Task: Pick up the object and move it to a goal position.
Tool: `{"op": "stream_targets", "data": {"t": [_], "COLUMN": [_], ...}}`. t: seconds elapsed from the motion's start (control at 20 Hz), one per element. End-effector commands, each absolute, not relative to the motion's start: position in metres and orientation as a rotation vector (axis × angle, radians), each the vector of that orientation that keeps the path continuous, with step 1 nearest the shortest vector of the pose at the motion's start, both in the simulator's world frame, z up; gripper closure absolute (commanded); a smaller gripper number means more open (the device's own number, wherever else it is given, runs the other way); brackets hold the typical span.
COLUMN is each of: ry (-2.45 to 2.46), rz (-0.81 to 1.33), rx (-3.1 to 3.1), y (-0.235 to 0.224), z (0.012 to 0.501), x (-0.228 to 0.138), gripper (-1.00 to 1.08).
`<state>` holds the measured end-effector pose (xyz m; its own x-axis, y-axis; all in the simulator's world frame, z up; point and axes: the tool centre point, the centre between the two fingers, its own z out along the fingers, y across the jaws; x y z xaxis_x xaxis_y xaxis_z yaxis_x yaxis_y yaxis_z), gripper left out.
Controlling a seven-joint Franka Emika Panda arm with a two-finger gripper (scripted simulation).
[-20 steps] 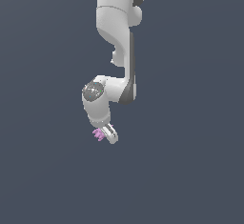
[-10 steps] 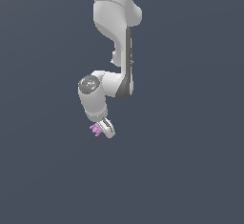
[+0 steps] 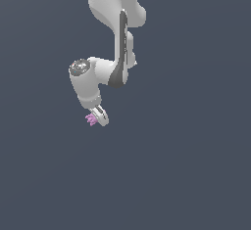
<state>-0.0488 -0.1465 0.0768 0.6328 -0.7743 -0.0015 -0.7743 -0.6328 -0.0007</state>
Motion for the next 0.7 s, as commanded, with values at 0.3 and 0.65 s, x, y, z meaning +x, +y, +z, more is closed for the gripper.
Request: {"op": "stream_targets", "data": {"t": [0.3,0.65], "ry": [1.346,1.346], "rz": [0.001,0.001], "rx": [-2.836,-2.836], "y": [-0.187,-0.208], "z": [0.105,0.119], "x": [-0.106,-0.132], "gripper": [1.08,1.08]}}
